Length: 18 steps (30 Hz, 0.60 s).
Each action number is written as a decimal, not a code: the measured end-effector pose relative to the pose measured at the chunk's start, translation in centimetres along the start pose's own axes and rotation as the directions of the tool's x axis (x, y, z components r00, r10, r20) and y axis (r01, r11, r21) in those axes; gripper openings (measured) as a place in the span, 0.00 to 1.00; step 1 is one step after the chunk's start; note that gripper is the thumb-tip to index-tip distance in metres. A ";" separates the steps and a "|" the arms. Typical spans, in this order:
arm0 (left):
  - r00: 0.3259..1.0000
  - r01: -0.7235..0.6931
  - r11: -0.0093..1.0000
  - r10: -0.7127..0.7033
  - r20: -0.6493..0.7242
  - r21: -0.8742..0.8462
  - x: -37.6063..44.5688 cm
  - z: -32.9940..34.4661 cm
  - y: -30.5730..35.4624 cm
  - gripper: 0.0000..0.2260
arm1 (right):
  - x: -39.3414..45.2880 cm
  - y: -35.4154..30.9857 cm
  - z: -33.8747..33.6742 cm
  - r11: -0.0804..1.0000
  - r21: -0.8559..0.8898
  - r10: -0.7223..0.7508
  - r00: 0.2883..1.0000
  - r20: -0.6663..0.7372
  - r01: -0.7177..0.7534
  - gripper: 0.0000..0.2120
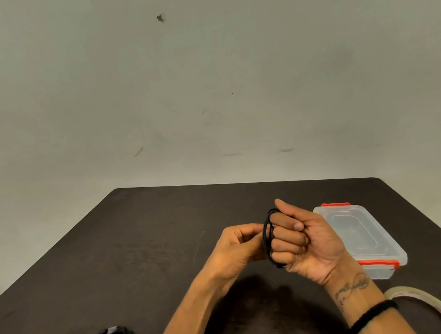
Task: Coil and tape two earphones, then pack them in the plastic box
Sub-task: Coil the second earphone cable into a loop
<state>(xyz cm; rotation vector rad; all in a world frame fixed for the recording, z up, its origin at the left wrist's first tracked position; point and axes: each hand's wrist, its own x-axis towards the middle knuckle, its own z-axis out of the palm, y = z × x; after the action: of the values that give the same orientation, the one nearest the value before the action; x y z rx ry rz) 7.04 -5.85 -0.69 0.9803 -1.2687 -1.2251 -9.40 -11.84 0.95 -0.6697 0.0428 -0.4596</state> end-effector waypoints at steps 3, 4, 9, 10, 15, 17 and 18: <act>0.997 0.077 0.990 -0.075 0.021 -0.121 0.0 -0.4 0.6 0.20 | 0.0 -0.1 -0.1 1.000 -0.025 0.007 1.000 -0.026 -0.008 0.26; 0.997 0.079 0.989 -0.076 0.029 -0.128 -0.1 -0.4 0.8 0.20 | -0.1 -0.1 -0.1 0.999 -0.030 0.009 0.999 -0.037 -0.010 0.26; 0.997 -0.071 0.991 0.073 -0.012 0.117 -0.1 -0.3 0.5 0.12 | -0.2 0.1 0.0 0.998 -0.068 -0.020 0.991 -0.135 0.011 0.27; 0.996 -0.074 0.988 0.080 -0.039 0.135 0.0 -0.2 0.5 0.11 | -0.2 0.2 0.1 0.996 -0.081 -0.036 0.988 -0.152 0.024 0.27; 0.997 -0.052 0.997 0.055 -0.049 0.064 0.1 -0.3 1.1 0.11 | 0.0 0.3 0.9 0.985 -0.147 -0.126 0.967 -0.220 0.094 0.27; 0.999 -0.042 0.999 0.041 -0.035 -0.005 0.0 -0.3 1.3 0.11 | 0.1 0.3 1.4 0.974 -0.194 -0.165 0.953 -0.253 0.117 0.27; 0.999 -0.034 0.999 0.033 -0.030 -0.042 0.0 -0.2 1.3 0.11 | 0.1 0.3 1.5 0.964 -0.232 -0.195 0.941 -0.277 0.131 0.26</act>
<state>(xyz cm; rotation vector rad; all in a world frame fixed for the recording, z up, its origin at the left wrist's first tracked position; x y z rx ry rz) 7.41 -5.65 0.59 0.9391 -1.2269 -1.2029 -8.86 -10.77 1.96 -0.8110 0.3276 -0.7223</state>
